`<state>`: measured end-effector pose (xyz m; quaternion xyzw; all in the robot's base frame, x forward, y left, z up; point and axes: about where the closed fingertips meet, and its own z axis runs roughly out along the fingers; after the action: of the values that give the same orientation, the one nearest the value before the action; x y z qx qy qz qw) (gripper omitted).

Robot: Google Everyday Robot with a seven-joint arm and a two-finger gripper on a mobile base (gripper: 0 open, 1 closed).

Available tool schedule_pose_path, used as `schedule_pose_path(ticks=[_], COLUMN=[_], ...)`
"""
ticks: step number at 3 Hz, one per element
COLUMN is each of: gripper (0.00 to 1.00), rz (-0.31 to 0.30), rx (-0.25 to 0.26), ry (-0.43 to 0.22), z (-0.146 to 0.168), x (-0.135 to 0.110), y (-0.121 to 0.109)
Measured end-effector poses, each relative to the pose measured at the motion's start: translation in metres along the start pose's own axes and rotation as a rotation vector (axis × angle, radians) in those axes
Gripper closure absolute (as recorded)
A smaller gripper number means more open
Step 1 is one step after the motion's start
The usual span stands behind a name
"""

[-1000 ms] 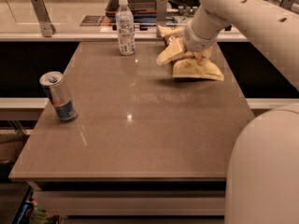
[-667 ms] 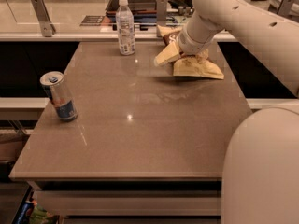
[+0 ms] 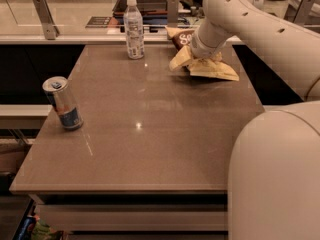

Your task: Move brown chip bag near redbull can

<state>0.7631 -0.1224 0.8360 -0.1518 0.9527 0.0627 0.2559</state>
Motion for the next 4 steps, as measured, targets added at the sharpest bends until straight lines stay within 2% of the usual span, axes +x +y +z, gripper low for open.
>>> schedule_pose_path(ticks=[3, 4], gripper=[0.88, 1.00], rz=[-0.001, -0.002], rx=[-0.002, -0.003], ry=[0.004, 0.007], z=[0.0014, 0.0027], x=[0.0000, 0.0003], y=[0.0012, 0.0020])
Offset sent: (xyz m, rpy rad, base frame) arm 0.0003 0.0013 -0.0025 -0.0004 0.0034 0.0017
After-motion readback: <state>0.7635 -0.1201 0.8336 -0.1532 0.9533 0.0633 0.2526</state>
